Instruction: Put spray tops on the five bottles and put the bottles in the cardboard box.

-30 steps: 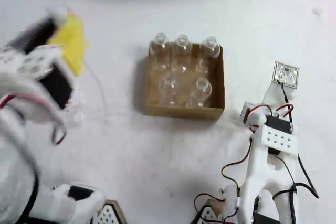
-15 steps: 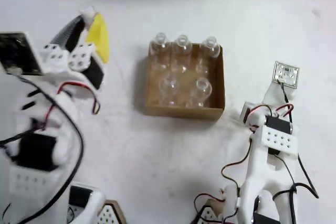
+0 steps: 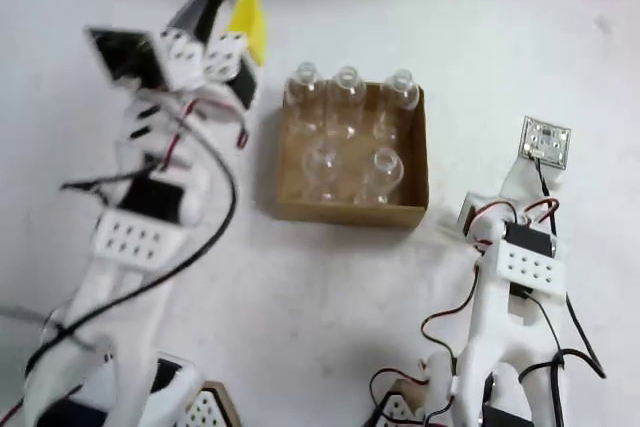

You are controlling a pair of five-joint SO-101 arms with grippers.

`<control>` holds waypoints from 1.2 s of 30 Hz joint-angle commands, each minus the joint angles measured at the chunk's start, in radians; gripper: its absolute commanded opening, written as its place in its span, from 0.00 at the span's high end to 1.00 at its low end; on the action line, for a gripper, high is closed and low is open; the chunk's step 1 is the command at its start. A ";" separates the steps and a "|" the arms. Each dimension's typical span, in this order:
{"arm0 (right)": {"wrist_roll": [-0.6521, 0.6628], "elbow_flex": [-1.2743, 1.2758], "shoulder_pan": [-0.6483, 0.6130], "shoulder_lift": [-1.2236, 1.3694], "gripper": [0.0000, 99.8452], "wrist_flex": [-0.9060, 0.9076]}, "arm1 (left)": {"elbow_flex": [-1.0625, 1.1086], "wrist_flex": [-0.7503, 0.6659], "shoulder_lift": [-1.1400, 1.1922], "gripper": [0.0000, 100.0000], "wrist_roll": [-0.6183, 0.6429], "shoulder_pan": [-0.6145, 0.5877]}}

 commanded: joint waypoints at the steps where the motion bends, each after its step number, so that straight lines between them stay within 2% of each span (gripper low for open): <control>1: 0.012 -0.008 -0.004 0.001 0.86 -0.016 | -0.181 -0.040 0.173 0.98 -0.083 0.042; 8: 0.012 0.025 -0.002 0.001 0.86 -0.096 | -0.333 -0.040 0.337 0.98 -0.083 0.051; 17: 0.012 0.025 -0.002 0.001 0.86 -0.099 | -0.496 -0.040 0.513 0.98 -0.084 0.047; 36: 0.012 0.025 -0.004 0.001 0.86 -0.097 | -0.362 -0.040 0.435 0.98 -0.089 0.050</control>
